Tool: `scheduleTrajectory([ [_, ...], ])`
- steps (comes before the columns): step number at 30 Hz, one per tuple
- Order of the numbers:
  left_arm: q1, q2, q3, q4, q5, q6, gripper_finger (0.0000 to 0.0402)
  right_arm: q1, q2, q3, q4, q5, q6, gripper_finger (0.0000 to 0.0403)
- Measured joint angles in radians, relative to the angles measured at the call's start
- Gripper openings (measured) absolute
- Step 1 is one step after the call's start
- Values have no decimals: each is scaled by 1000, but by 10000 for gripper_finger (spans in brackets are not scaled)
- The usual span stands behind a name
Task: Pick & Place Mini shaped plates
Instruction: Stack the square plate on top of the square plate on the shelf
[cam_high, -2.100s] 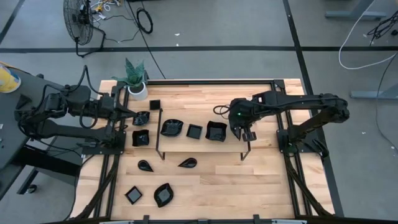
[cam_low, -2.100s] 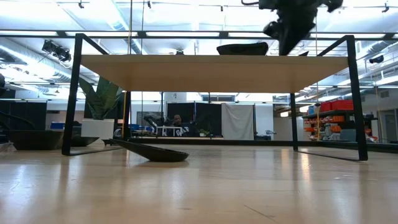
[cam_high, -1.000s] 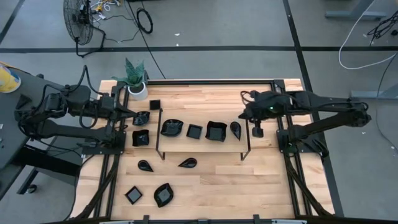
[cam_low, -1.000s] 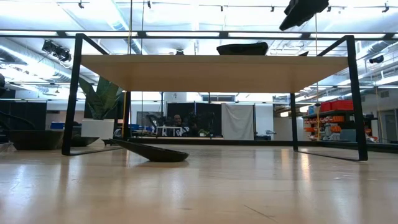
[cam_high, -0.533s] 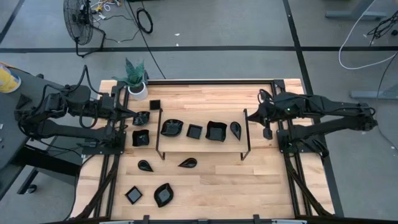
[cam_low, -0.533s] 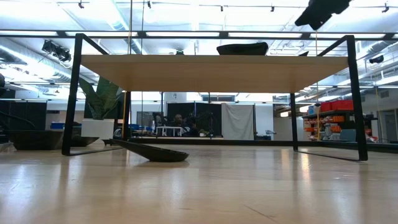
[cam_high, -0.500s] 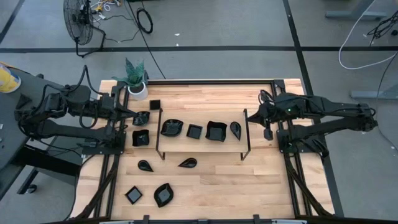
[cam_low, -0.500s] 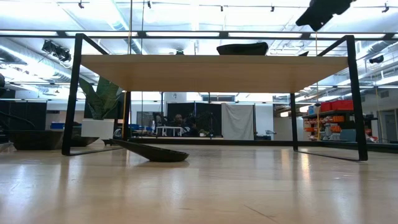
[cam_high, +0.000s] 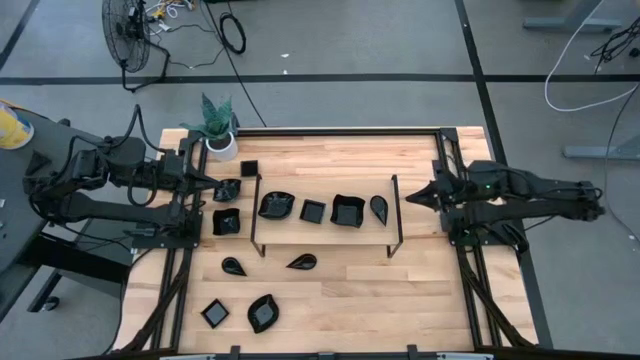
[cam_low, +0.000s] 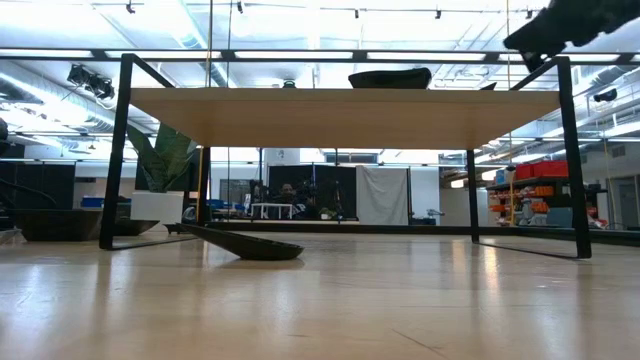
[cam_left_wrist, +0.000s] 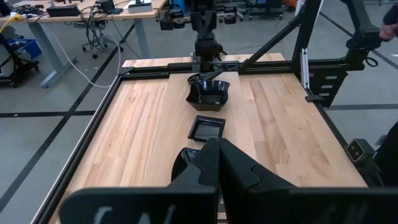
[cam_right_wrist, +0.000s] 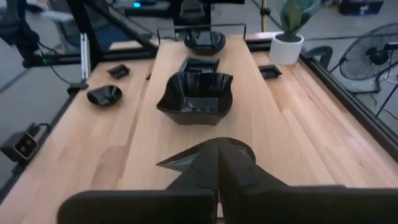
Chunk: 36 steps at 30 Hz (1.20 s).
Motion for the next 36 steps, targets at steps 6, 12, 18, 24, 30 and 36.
scheduleTrajectory([
  [6, 0, 0, 0, 0, 0, 0, 3, 0, -134, -71, 2, 0, -17, 0],
  [12, 0, 0, 0, 0, 0, 0, 3, 0, -210, -118, 40, 0, -27, 0],
  [18, 0, 0, 0, 0, 0, 0, 3, 0, -271, -166, 74, 0, -27, 0],
  [24, 0, 0, 0, 0, 0, 0, 3, 0, -338, -212, 78, 1, -8, 0],
  [30, 0, 0, 0, 0, 0, 0, 3, 0, -359, -238, 110, 9, 24, 0],
  [36, 0, 0, 0, 0, 0, 0, 3, 0, -368, -249, 119, 35, 25, 0],
])
